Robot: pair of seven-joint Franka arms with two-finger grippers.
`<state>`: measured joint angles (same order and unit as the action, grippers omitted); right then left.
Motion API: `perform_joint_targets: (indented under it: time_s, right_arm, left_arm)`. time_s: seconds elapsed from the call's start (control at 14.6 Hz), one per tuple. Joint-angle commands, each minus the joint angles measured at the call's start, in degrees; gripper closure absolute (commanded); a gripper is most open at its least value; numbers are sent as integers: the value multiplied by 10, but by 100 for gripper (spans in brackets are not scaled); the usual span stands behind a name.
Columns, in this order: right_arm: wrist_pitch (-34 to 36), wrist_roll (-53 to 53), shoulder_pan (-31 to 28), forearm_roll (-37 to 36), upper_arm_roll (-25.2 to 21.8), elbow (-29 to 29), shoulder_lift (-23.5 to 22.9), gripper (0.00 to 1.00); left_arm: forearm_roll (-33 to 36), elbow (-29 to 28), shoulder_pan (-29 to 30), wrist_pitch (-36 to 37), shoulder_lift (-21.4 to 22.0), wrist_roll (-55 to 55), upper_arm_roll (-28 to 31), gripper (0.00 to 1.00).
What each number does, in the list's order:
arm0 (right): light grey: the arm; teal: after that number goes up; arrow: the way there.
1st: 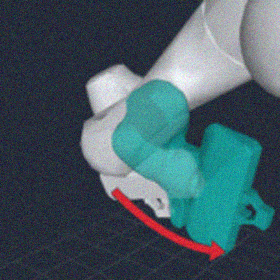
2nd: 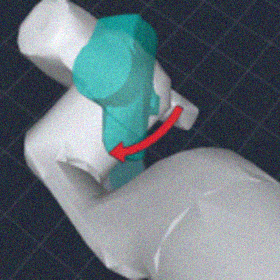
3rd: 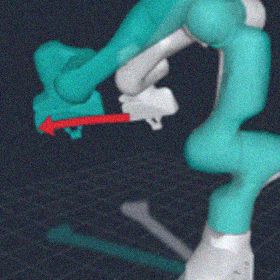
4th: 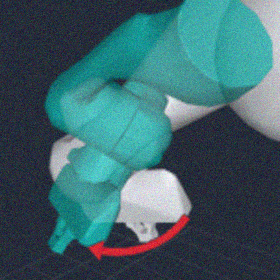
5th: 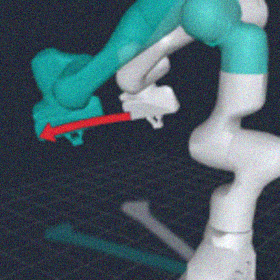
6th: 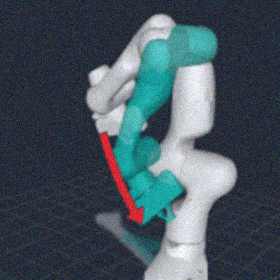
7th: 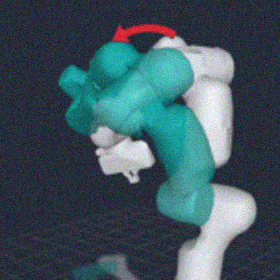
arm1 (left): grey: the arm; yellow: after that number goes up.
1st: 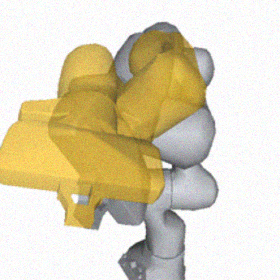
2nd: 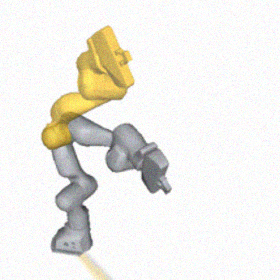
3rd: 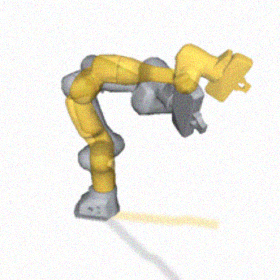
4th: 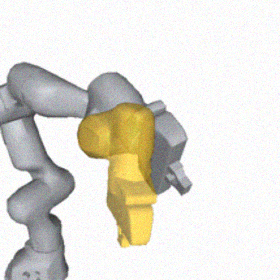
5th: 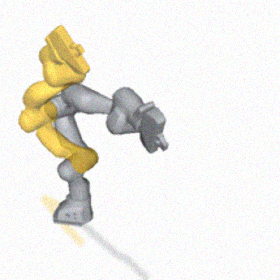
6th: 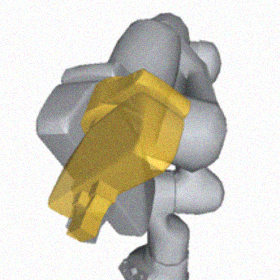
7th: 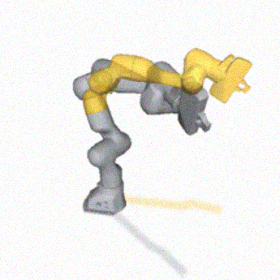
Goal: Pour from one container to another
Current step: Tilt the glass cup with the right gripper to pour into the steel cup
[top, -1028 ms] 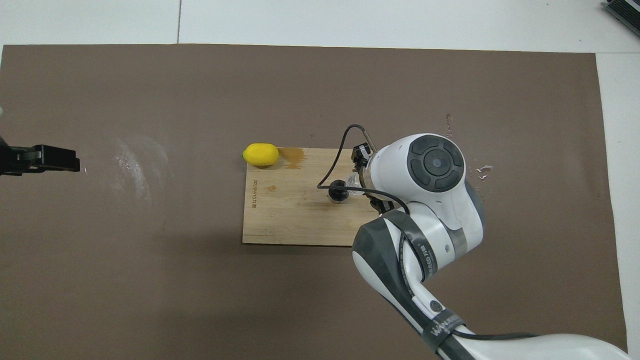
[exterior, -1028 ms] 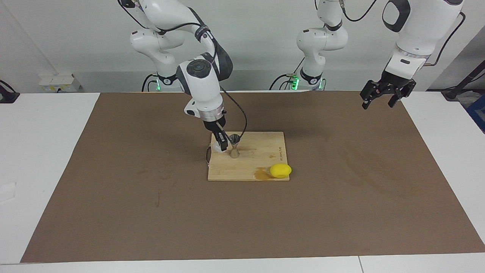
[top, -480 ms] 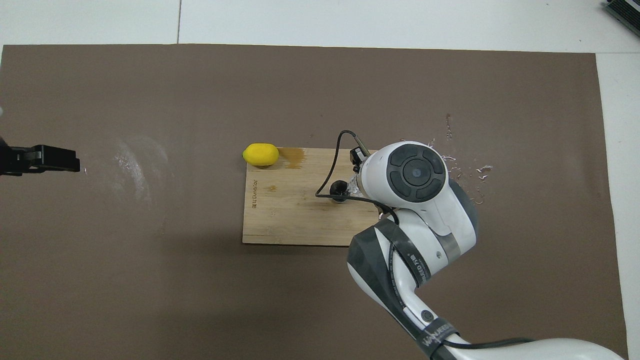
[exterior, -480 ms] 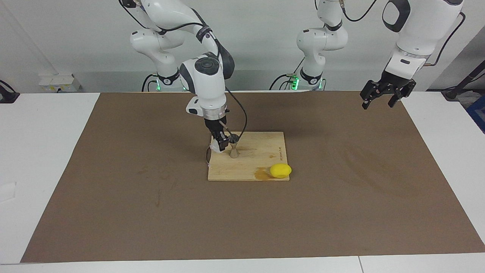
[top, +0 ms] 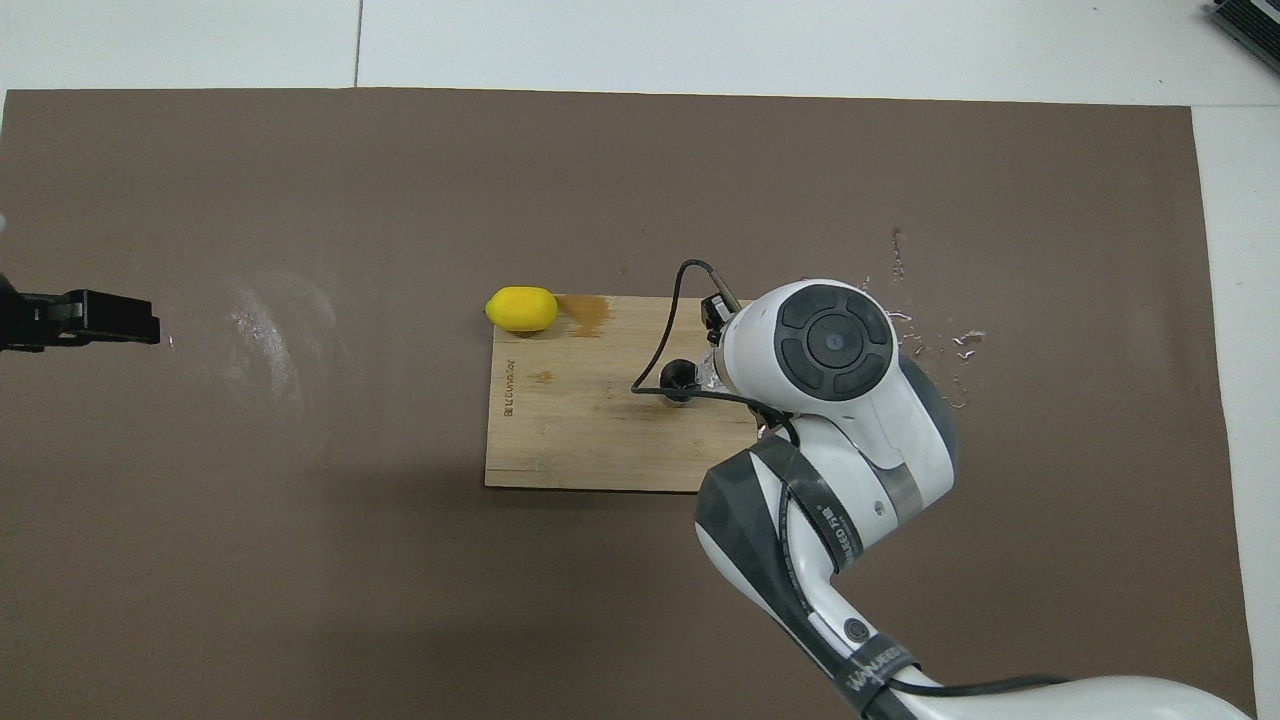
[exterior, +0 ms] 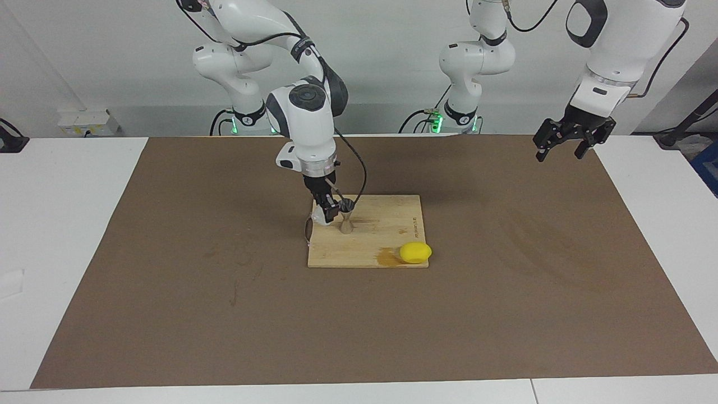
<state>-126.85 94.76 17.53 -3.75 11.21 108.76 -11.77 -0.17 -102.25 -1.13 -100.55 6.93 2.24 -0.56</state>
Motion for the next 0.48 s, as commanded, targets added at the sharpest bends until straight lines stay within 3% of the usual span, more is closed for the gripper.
perform_joint_targets:
  time_s: [0.0,0.41]
  right_arm:
    - [13,15,-8,28,2,-14,-6,90]
    - [8,12,-24,81,2,-15,-7,90]
  left_arm:
    - [10,-16,0,2,18,5,-1,0]
    - [10,-17,-1,3,18,5,-1,0]
